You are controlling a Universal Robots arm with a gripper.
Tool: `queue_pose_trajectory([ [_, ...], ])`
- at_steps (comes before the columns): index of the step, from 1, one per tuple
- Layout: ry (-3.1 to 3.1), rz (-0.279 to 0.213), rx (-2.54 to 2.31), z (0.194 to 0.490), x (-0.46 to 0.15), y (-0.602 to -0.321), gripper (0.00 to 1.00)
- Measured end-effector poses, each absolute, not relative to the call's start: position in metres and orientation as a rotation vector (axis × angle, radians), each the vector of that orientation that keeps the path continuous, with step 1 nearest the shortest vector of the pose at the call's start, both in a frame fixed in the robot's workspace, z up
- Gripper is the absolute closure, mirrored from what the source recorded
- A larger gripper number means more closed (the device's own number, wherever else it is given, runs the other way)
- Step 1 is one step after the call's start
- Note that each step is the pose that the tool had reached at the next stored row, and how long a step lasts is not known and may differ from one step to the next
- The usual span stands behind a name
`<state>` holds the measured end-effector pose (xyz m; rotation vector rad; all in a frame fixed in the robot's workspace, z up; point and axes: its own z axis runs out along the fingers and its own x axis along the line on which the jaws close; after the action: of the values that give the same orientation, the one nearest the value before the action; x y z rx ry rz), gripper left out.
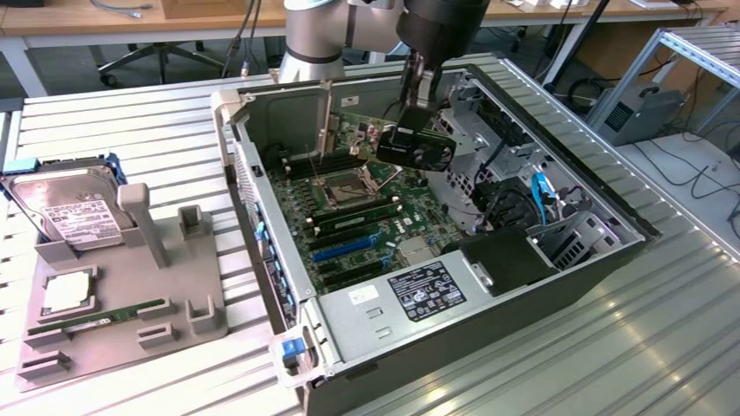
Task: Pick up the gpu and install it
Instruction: 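Insert the gpu into the slot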
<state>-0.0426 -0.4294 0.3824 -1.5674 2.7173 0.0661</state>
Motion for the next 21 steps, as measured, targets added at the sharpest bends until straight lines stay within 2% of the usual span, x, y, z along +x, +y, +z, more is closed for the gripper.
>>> queue_pose_trajectory([
  [21,2.687,0.066,-1.62,0.3823,-0.0425,-0.4295,0.73],
])
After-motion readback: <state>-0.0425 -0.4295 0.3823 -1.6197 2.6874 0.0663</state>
